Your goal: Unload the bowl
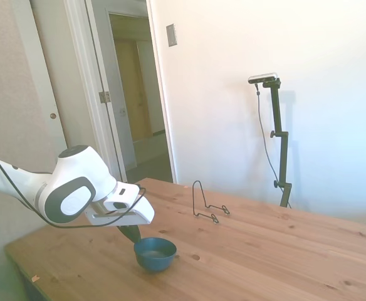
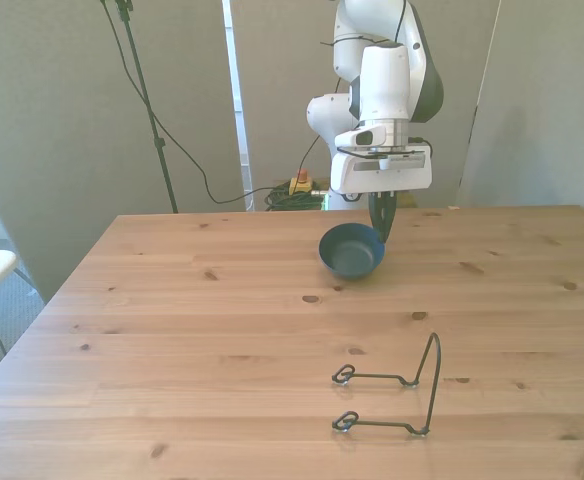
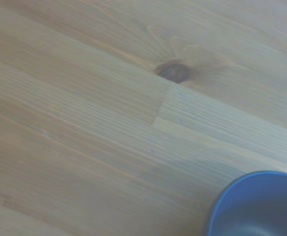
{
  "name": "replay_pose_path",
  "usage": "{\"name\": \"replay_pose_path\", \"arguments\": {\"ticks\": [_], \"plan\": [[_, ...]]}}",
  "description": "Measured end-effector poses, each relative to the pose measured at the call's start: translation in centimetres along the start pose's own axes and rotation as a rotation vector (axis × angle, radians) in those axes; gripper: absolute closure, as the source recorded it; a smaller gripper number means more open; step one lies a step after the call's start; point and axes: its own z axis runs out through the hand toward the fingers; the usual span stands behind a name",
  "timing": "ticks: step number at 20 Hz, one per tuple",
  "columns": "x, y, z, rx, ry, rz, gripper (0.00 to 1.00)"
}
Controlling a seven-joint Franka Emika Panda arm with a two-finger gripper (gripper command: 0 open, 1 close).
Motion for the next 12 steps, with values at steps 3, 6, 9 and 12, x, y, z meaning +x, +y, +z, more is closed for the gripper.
{"name": "replay_pose_path", "arguments": {"ticks": [3, 6, 9, 12], "plan": [[0.16, 0.21, 0.58, -0.022, 0.008, 0.035, 0.0], [0.35, 0.27, 0.85, -0.022, 0.005, 0.04, 0.0], [0.58, 0.32, 1.0, -0.022, 0.002, 0.044, 0.0], [0.84, 0.39, 1.09, -0.021, 0.001, 0.049, 0.0]]}}
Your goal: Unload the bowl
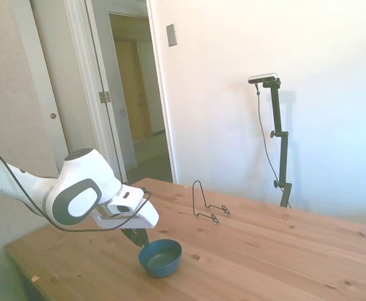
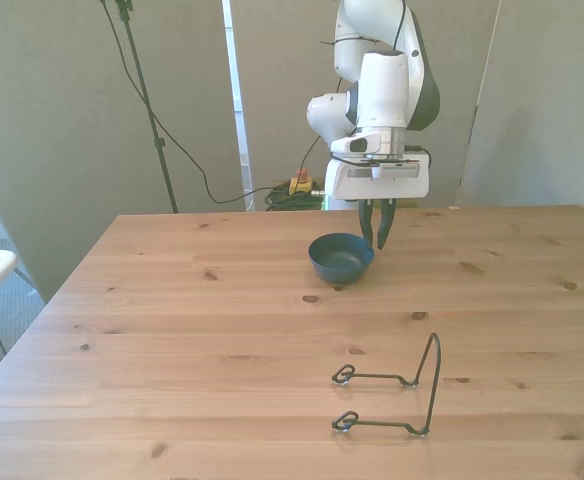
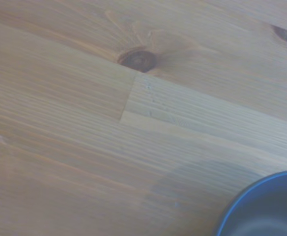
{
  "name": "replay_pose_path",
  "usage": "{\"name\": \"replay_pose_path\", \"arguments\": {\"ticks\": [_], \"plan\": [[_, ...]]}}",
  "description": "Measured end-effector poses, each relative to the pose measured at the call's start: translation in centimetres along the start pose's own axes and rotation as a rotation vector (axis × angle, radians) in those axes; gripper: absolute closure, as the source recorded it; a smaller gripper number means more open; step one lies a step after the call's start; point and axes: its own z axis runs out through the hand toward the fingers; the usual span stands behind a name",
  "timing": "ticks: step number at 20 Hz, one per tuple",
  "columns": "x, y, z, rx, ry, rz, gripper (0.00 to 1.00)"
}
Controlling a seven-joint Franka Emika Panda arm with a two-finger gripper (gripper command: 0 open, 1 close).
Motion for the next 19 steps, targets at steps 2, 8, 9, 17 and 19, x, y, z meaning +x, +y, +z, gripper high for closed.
{"name": "replay_pose_path", "arguments": {"ticks": [2, 8, 9, 17, 19], "plan": [[0.2, 0.1, 0.0, 0.001, 0.0, 0.005, 0.0], [0.6, 0.4, -0.3, -0.016, -0.024, 0.082, 0.0], [0.5, 0.3, -0.5, -0.024, -0.034, 0.103, 0.0], [-1.8, -1.6, -4.6, -0.112, -0.074, 0.319, 0.0], [-2.0, -1.8, -5.7, -0.127, -0.076, 0.365, 0.0]]}}
